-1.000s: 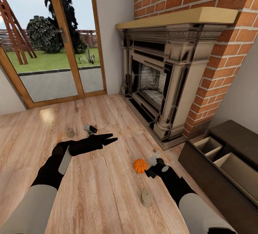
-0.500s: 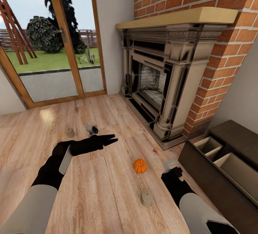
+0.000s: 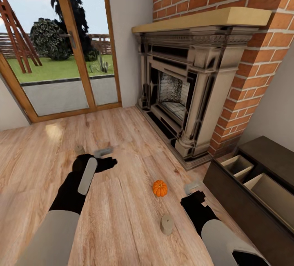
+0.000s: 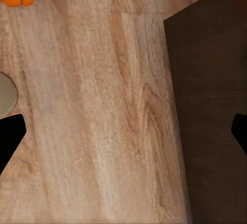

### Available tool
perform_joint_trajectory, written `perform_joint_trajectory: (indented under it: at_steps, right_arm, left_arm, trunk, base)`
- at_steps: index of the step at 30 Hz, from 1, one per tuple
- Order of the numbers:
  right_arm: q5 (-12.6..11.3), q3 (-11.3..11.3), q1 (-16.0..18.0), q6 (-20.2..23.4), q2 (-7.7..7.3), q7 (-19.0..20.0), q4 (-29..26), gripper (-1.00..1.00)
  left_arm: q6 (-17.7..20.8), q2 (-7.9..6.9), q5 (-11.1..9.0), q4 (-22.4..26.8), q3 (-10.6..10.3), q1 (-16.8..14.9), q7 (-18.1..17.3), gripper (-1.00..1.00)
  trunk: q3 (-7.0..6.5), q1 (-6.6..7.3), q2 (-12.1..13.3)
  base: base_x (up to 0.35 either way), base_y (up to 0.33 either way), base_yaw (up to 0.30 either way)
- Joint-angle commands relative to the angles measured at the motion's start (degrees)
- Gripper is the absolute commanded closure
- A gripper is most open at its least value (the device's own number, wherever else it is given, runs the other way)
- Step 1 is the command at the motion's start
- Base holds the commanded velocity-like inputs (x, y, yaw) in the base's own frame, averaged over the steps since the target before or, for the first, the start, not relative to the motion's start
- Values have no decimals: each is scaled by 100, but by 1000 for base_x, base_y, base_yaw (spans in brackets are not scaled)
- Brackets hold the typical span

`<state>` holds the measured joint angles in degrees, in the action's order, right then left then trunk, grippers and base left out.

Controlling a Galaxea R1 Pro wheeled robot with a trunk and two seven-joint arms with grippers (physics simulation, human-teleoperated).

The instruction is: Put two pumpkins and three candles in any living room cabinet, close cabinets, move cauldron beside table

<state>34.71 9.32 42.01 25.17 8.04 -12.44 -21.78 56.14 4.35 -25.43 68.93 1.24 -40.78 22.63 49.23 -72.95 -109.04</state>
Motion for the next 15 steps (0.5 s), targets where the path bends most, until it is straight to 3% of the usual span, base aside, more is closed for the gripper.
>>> perform_joint_trajectory:
  at_steps: [1,3,4,7,9,10,11,15]
  right_arm:
    - [1,0,0,-1,2,5,-11,-100]
    - [-9,-4,0,-1,14,10,-53,-100]
    - [-30,-8,20,29,35,21,-122,-100]
    - [-224,-9,103,67,78,29,-164,-100]
    - [-365,-9,164,85,73,30,-155,-100]
    - [-511,-4,307,224,64,97,-76,-100]
    - [-535,-3,342,279,63,140,-47,-100]
    - [-621,5,675,659,58,952,328,-100]
  left_arm:
    - [2,-13,-231,17,-3,0,-14,-100]
    - [2,-89,-664,56,-3,0,-66,-100]
    - [-1,-229,-1178,172,12,-1,-279,-100]
    - [-18,-498,-1788,229,85,-1,-998,-100]
    - [-23,-564,-1938,199,157,-1,-1351,-100]
    - [-73,-579,-2028,105,201,-1,-1728,-100]
    - [-93,-575,-2044,93,203,-1,-1796,-100]
    - [-216,-362,-2101,152,202,-36,-2091,-100]
  trunk:
    - [18,-23,-42]
    - [54,-67,-122]
    - [72,-88,-162]
    - [126,-154,-282]
    - [162,-198,-362]
    - [180,-220,-403]
    - [198,-242,-443]
    - [270,-330,-603]
  base:
    - [0,0,0]
    - [0,0,0]
    - [0,0,0]
    - [0,0,0]
    - [0,0,0]
    - [0,0,0]
    - [0,0,0]
    - [0,0,0]
